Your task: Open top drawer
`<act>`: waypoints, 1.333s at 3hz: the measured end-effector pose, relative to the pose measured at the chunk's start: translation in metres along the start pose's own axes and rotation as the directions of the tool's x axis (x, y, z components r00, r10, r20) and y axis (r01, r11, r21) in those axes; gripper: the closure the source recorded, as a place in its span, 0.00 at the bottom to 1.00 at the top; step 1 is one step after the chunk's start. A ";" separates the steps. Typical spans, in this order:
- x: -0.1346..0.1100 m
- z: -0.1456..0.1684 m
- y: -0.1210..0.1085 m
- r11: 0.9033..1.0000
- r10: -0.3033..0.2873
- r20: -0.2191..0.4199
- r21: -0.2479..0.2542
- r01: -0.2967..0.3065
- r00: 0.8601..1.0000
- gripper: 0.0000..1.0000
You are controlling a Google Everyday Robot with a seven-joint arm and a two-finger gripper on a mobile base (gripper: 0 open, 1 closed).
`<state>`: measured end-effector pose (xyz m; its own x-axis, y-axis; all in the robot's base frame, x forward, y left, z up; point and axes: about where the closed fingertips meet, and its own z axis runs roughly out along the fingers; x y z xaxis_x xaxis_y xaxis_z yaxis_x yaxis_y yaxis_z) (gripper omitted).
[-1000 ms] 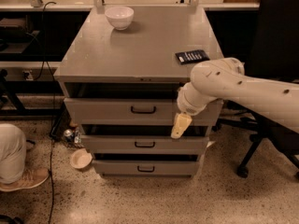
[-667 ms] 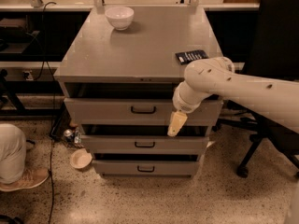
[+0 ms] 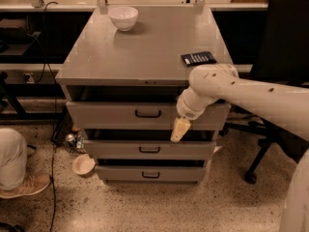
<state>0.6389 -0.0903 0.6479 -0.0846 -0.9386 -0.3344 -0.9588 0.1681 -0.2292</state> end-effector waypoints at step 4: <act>0.024 -0.036 0.043 0.999 0.049 0.023 -0.020 -0.049 0.999 1.00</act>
Offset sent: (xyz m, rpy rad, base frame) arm -0.1116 -0.0644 0.0392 0.0692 0.0555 -0.0888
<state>0.5862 -0.1162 0.6630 -0.1254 -0.9219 -0.3667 -0.9587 0.2077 -0.1943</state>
